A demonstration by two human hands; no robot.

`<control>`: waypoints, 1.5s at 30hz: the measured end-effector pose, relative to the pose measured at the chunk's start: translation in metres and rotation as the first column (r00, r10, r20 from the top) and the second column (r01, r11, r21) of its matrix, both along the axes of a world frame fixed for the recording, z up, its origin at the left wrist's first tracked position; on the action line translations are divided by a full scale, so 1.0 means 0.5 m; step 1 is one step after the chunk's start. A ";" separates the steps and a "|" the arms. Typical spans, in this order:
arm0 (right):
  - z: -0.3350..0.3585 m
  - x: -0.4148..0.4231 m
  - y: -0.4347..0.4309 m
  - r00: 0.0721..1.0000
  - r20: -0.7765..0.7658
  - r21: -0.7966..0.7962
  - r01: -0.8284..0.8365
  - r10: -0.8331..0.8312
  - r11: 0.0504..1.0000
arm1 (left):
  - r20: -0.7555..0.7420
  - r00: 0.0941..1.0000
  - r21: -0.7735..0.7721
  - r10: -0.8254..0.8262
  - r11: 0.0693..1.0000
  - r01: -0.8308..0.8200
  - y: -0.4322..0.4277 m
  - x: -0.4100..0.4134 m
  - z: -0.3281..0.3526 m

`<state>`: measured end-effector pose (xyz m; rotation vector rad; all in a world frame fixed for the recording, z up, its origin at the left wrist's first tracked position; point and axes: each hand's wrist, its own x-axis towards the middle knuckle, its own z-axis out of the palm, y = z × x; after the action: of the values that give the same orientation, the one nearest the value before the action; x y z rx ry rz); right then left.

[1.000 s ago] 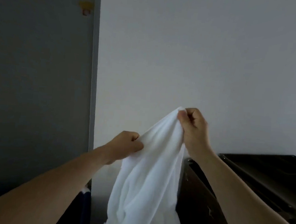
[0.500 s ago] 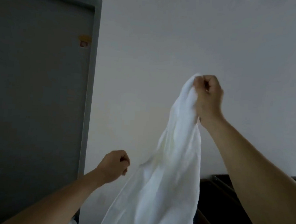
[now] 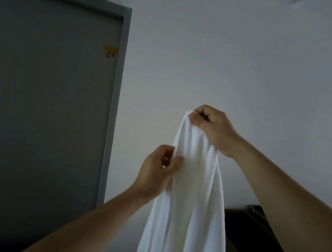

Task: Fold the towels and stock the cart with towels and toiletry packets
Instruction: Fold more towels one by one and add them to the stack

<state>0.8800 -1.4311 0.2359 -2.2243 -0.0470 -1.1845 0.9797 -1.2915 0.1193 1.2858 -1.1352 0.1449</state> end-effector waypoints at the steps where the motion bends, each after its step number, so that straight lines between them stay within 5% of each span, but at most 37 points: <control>1: -0.003 -0.002 -0.001 1.000 0.000 0.002 0.005 -0.005 1.000 | 0.014 1.000 0.035 0.011 0.999 -0.011 0.002 -0.001 -0.005; 6: -0.019 -0.016 -0.001 0.998 -0.063 0.044 -0.003 0.006 0.999 | -0.087 0.994 0.103 -0.065 0.992 0.074 0.021 0.011 -0.029; 9: -0.039 -0.016 0.008 0.980 -0.186 0.053 -0.062 0.071 0.997 | 0.020 0.997 0.081 0.078 0.994 -0.080 0.024 0.021 -0.011; 15: -0.101 0.000 0.022 0.985 -0.136 0.136 -0.091 0.109 0.987 | -0.210 0.964 0.108 -0.163 0.976 0.188 0.019 0.008 0.031; 19: -0.151 -0.009 0.013 0.976 -0.176 0.223 -0.084 0.125 0.971 | -0.158 0.984 0.248 -0.079 0.962 0.117 0.011 0.015 0.031; 25: -0.270 -0.013 0.003 1.000 -0.010 0.423 -0.022 0.030 0.906 | -0.114 0.990 0.264 0.081 0.963 -0.048 -0.012 0.048 0.054; 31: -0.322 -0.020 0.007 0.996 -0.084 0.435 0.033 0.004 0.900 | -0.178 0.984 0.244 0.022 0.969 0.023 -0.013 0.070 0.052; 34: -0.321 -0.022 0.014 0.990 -0.143 0.381 0.060 -0.006 0.923 | -0.098 0.995 0.277 0.026 0.961 0.002 -0.010 0.062 0.035; 40: -0.261 0.008 0.018 0.989 0.028 0.330 0.127 -0.144 0.935 | 0.128 0.990 0.312 0.052 0.946 -0.090 -0.024 0.016 0.005; 43: -0.256 0.013 0.020 0.991 -0.033 0.385 0.133 -0.130 0.913 | 0.046 0.999 0.325 0.024 0.945 -0.037 -0.018 0.011 -0.009; 45: -0.244 0.010 0.013 0.972 -0.143 0.271 0.221 -0.188 0.937 | -0.038 0.999 0.411 -0.030 0.911 0.043 -0.009 0.017 -0.023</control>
<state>0.8850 -1.4244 0.1140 -2.0704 0.3883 -1.0891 0.9883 -1.2959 0.1078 1.6314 -1.2018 -0.1530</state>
